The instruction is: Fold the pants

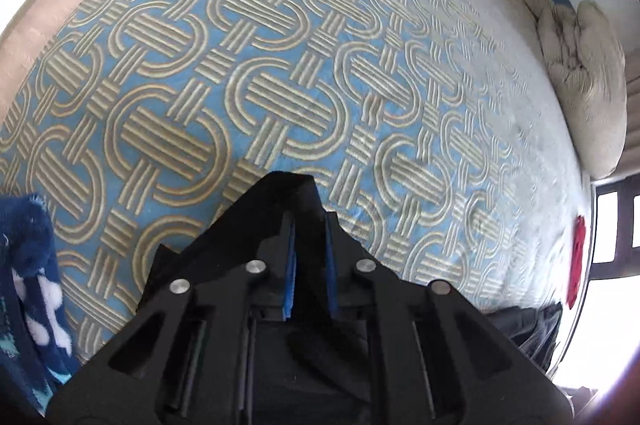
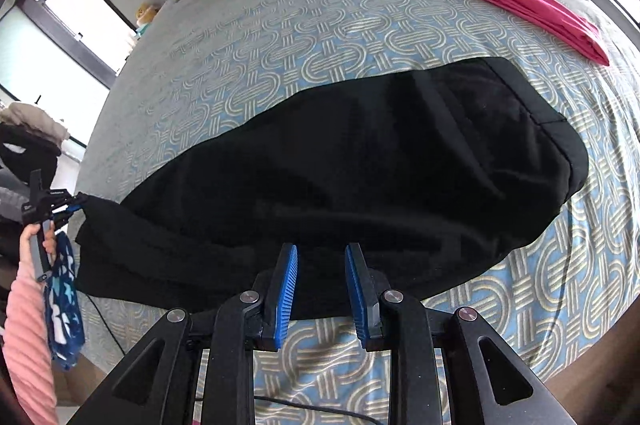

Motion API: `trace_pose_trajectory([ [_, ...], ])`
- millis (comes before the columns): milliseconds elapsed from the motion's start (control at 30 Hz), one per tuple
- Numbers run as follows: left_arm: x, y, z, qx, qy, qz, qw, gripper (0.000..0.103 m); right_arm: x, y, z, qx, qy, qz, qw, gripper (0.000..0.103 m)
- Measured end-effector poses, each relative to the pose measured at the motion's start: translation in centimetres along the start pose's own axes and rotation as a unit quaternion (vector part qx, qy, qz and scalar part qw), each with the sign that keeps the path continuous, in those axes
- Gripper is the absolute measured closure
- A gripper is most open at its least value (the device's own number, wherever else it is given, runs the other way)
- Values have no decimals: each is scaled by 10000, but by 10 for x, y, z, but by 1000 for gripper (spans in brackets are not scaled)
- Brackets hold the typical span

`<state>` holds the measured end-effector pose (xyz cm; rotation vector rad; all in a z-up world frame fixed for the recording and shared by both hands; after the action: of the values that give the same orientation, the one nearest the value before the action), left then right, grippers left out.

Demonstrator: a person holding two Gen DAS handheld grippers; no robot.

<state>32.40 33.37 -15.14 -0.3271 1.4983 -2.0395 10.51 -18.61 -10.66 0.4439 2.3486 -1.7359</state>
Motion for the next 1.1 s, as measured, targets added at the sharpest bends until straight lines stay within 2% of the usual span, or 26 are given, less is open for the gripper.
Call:
trace_pose_trajectory([
  [67,1,-2,3,31,-2,48,10000,89,4,6,-3,-39,-36,-62,10000,78],
  [133,0,-8,5,27,-56,188,9998,97,6,8,-9,-18,-126,-98,9999,78],
  [233,10,-32,8,124,39,493,9987,97,8,8,-15,-44,-246,-87,9996,78],
  [300,17,-60,8,479,29,756,9960,97,8,9,-16,-115,-276,-93,9995,78],
  [333,25,-82,7,810,-39,906,9926,97,9,9,-17,-185,-280,-96,9994,78],
  [400,38,-123,5,1384,-1,1141,9838,97,10,10,-20,-382,-323,-97,9987,78],
  [467,57,-172,5,1821,191,1504,9715,97,10,11,-30,-570,-450,-110,9973,78],
  [533,73,-201,2,1984,298,1763,9637,97,13,15,-44,-834,-606,-123,9946,77],
  [600,83,-212,-7,1980,264,1768,9638,97,15,19,-59,-1244,-727,-171,9894,73],
  [667,90,-208,-18,1879,187,1635,9683,97,16,22,-76,-1649,-853,-220,9824,70],
  [733,88,-195,-31,1711,66,1468,9742,97,16,22,-99,-1836,-1210,-213,9753,65],
  [767,85,-187,-39,1679,-12,1397,9759,97,16,23,-110,-1845,-1426,-227,9722,55],
  [800,82,-175,-44,1662,-30,1286,9777,97,16,25,-120,-1871,-1611,-284,9686,52],
  [900,83,-148,-69,1564,-143,1041,9821,97,17,35,-146,-2100,-1849,-578,9583,52],
  [1000,94,-107,-101,1270,-434,708,9884,97,13,39,-153,-2239,-1667,-535,9588,52],
  [1100,115,-81,-137,932,-733,465,9919,96,10,51,-146,-2080,-1373,-534,9670,52],
])
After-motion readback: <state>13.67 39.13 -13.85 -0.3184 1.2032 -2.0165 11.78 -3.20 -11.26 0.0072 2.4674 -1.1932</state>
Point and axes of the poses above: each gripper's, at about its wrist camera, not at the fingertips, and y roughly the way its jaws point, z to its right, x to its underside, the point moved 2 cm from there along y, roughly the way its jaws point, and after that the axes turned 11 degrees about -y, right-handed, at the moved point
